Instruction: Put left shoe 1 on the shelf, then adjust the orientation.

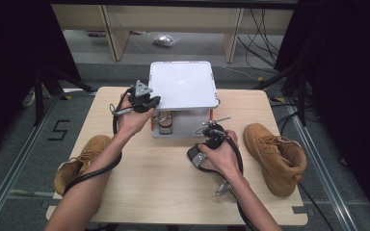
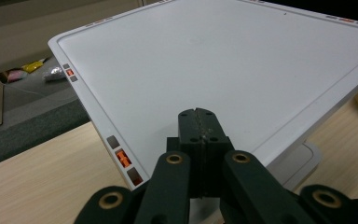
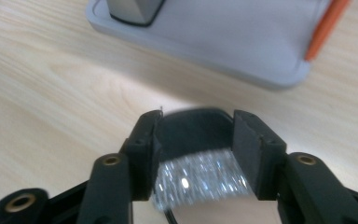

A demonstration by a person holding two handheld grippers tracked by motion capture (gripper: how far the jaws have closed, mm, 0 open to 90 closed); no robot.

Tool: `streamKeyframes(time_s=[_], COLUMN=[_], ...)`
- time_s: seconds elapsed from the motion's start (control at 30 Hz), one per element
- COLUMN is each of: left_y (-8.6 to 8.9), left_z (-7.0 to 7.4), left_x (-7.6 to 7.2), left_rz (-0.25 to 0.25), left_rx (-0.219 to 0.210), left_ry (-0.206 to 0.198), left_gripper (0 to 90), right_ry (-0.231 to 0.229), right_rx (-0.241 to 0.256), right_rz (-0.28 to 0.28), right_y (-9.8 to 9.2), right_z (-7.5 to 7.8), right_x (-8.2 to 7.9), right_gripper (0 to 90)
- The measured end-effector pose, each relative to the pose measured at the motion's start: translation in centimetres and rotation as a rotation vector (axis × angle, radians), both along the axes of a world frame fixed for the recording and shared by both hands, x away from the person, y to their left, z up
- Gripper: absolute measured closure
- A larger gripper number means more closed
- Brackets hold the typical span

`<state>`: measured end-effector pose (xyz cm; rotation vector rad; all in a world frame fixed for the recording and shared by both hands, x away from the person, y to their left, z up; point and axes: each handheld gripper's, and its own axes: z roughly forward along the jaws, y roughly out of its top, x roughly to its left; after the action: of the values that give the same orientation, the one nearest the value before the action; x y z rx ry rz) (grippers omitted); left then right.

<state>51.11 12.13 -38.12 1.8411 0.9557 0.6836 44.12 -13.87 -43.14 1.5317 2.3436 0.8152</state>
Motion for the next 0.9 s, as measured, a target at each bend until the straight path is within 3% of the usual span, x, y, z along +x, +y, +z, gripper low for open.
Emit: streamKeyframes(time_s=[0.2,0.3,0.47,0.53,0.57,0.63,0.77,0.9], left_y=[-0.1,-0.2,-0.1,-0.2,-0.2,-0.2,-0.1,-0.1], left_z=[0.0,0.0,0.0,0.1,0.1,0.1,0.1,0.1], left_x=[0.0,-0.1,-0.1,-0.1,-0.1,-0.1,0.0,0.0], left_rz=[0.004,0.007,0.008,0.011,0.011,0.011,0.005,0.01], left_rx=[0.005,0.015,0.011,0.012,0.013,0.013,0.026,0.006], left_ry=[0.003,-0.007,-0.001,0.001,0.001,0.0,0.006,0.008], left_gripper=[90.0,90.0,90.0,90.0,90.0,90.0,90.0,90.0], right_ry=[0.039,0.049,0.056,0.065,0.097,0.101,0.118,0.152], right_rx=[0.036,0.0,-0.004,0.001,0.004,0.005,-0.008,-0.025], right_rz=[0.002,0.004,0.019,0.015,-0.003,-0.001,0.03,0.052], right_y=[-2.4,-4.1,-5.7,-6.0,-6.0,-6.1,-6.3,-6.4], right_z=[0.4,0.6,0.5,0.3,0.4,0.4,0.5,0.6], right_x=[-1.4,-2.3,-3.0,-3.2,-3.3,-3.3,-3.4,-3.4], right_gripper=[47.6,45.9,45.5,45.0,44.7,44.5,42.7,41.1])
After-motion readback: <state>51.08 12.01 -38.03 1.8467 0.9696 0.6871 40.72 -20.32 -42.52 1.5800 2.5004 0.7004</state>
